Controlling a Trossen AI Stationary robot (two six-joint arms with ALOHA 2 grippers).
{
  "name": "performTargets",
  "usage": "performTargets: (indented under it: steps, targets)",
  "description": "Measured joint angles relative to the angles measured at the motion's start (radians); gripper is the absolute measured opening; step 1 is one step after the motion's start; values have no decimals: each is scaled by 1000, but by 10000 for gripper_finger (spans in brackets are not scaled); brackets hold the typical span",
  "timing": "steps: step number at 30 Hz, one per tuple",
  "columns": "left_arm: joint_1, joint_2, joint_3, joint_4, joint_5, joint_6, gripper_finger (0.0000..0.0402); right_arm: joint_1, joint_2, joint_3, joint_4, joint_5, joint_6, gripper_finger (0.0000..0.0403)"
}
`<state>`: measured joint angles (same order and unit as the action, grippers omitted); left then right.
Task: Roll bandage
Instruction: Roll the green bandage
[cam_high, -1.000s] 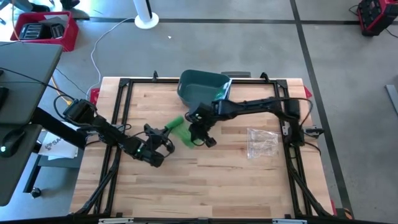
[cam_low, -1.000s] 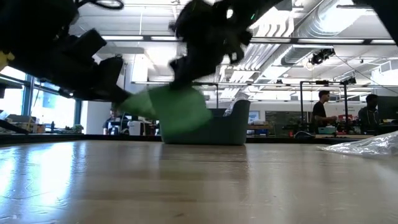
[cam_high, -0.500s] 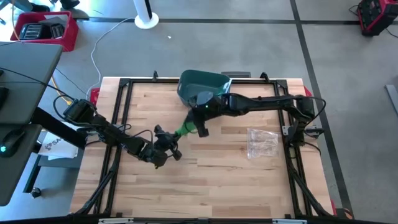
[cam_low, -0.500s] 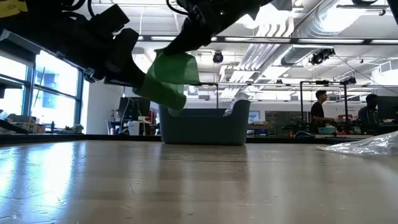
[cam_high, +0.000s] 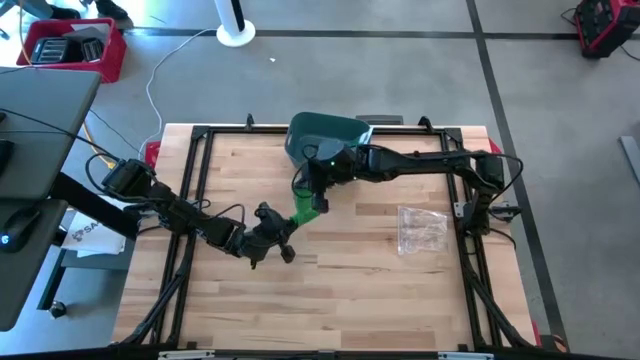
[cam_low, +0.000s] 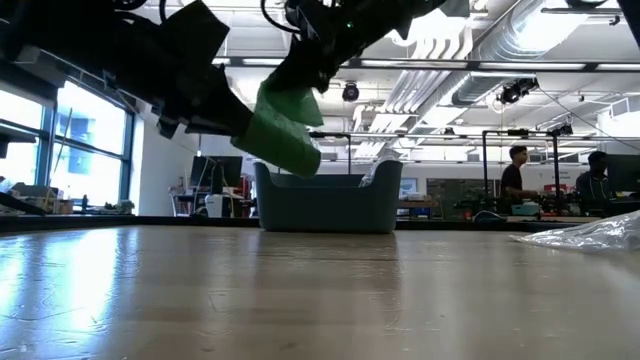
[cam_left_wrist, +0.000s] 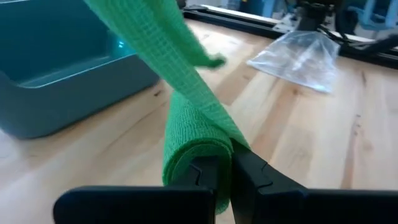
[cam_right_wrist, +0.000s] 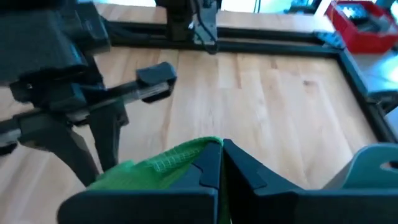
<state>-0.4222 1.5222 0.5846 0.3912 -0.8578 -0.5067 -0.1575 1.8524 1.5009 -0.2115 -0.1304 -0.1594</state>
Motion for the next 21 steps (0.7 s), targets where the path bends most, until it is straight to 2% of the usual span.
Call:
performTargets:
  steps: [4,13,21]
  targets:
    - [-1,0,0,23,16,14,9,-8,38,2,-33,-1,3,0]
    - [4,2,-1,14,30,14,9,-14,155,2,44,-32,32,0]
    - [6,6,-2,15,123,-30,9,-33,230,3,64,-59,31,8]
